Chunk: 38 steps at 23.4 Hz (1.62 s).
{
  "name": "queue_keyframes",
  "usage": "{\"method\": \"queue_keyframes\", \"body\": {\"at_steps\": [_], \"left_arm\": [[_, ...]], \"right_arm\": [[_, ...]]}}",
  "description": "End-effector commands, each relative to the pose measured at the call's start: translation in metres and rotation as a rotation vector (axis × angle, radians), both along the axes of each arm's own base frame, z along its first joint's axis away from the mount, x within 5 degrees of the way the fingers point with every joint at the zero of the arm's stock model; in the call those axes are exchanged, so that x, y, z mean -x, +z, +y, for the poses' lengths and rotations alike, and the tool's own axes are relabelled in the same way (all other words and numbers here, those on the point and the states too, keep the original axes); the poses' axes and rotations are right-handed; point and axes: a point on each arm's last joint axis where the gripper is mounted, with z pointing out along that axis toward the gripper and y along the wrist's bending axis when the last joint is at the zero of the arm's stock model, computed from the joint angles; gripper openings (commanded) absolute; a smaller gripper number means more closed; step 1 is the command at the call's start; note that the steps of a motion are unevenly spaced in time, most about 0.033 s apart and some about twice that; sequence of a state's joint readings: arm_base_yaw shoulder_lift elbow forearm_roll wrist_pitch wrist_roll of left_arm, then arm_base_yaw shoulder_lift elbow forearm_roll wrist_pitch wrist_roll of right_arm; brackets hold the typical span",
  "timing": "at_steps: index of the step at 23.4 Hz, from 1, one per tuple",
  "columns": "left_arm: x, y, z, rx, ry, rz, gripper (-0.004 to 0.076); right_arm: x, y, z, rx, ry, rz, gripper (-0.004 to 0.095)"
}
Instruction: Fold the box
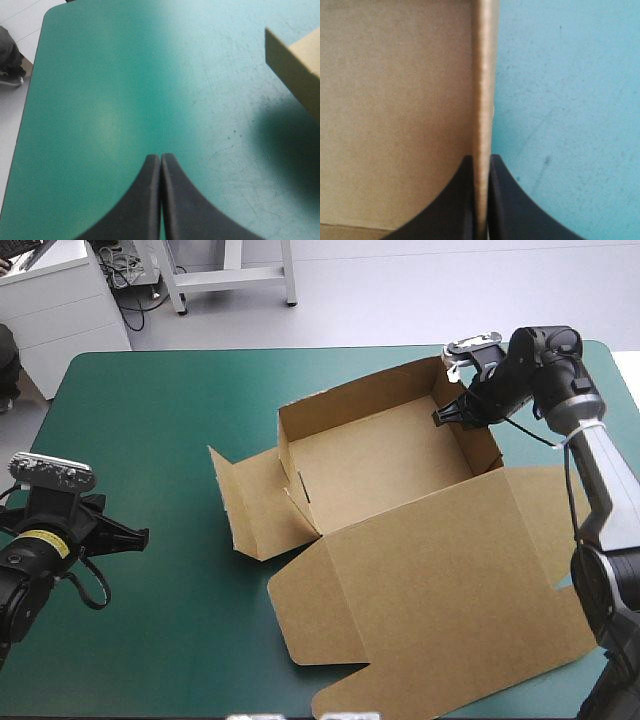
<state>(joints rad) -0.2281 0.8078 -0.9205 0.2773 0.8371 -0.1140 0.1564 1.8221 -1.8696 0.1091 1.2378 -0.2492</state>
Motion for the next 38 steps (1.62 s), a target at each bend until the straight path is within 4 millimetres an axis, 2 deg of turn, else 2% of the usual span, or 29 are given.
{"method": "queue_keyframes", "body": {"at_steps": [1,4,5,6,7,9,12,13,19,23,27,32,38], "left_arm": [[-0.004,0.009,0.001,0.022,0.026,-0.044,-0.0033],[-0.01,0.004,0.001,0.045,0.062,-0.013,-0.0032],[-0.012,0.004,0.0,0.044,0.06,-0.013,-0.0032],[-0.013,0.003,-0.001,0.054,0.06,-0.007,-0.0027],[-0.015,0.001,-0.002,0.059,0.059,0.003,-0.002],[-0.02,-0.006,-0.003,0.06,0.059,0.017,-0.0006],[-0.028,-0.03,-0.007,0.077,0.052,0.056,-0.0006],[-0.031,-0.048,-0.012,0.128,0.034,0.069,-0.0006],[-0.041,-0.104,-0.019,0.29,0.012,0.133,-0.0006],[-0.049,-0.116,-0.036,0.375,-0.118,0.202,-0.0006],[-0.051,-0.114,-0.058,0.493,-0.338,0.215,-0.0006],[-0.055,-0.09,-0.073,0.707,-0.433,0.148,-0.0006],[-0.055,-0.058,-0.078,0.849,-0.564,0.136,-0.0006]], "right_arm": [[0.03,0.048,-0.003,-0.046,0.013,-0.118,-0.0024],[0.058,0.083,-0.016,-0.135,0.009,-0.206,-0.0024],[0.063,0.088,-0.019,-0.157,0.023,-0.219,-0.0024],[0.077,0.097,-0.026,-0.199,0.042,-0.248,-0.0024],[0.083,0.098,-0.03,-0.202,0.045,-0.257,-0.0024],[0.106,0.099,-0.048,-0.176,0.019,-0.272,-0.0024],[0.127,0.098,-0.06,-0.193,-0.004,-0.282,-0.0024],[0.131,0.098,-0.062,-0.215,-0.008,-0.286,-0.0024],[0.143,0.106,-0.061,-0.225,-0.007,-0.317,-0.0023],[0.145,0.108,-0.059,-0.252,-0.001,-0.322,-0.0023],[0.145,0.107,-0.06,-0.239,-0.005,-0.321,-0.0023],[0.145,0.107,-0.06,-0.237,-0.006,-0.321,-0.0023],[0.145,0.106,-0.062,-0.212,-0.013,-0.32,-0.0023]]}}
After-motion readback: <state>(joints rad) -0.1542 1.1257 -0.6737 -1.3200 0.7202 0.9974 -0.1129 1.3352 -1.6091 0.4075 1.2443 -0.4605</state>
